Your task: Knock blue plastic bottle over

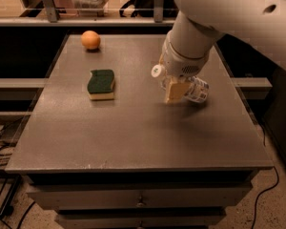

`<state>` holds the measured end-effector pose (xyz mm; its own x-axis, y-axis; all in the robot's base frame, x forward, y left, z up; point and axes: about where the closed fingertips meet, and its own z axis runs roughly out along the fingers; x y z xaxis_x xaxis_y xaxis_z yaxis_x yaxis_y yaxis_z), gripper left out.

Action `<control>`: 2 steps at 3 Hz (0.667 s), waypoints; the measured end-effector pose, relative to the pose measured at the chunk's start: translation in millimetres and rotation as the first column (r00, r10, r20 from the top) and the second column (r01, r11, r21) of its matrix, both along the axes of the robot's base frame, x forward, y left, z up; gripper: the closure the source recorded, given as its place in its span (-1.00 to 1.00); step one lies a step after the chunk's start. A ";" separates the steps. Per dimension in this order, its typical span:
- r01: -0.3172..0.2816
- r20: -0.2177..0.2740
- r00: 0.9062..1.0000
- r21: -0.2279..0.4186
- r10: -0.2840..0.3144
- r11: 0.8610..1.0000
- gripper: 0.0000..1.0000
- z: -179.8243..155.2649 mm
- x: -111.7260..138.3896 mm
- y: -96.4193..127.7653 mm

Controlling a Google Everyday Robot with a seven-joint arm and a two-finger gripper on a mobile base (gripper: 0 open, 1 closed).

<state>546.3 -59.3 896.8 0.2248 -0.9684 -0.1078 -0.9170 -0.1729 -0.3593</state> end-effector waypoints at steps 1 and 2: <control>0.011 -0.039 0.999 0.006 -0.011 1.000 -0.73 -7.8 2.3 7.0; 0.010 -0.036 0.999 0.005 -0.010 1.000 -1.00 -7.1 1.5 6.6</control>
Offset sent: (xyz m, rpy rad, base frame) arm 0.0020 0.0060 -0.0067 0.0049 0.0334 -0.0092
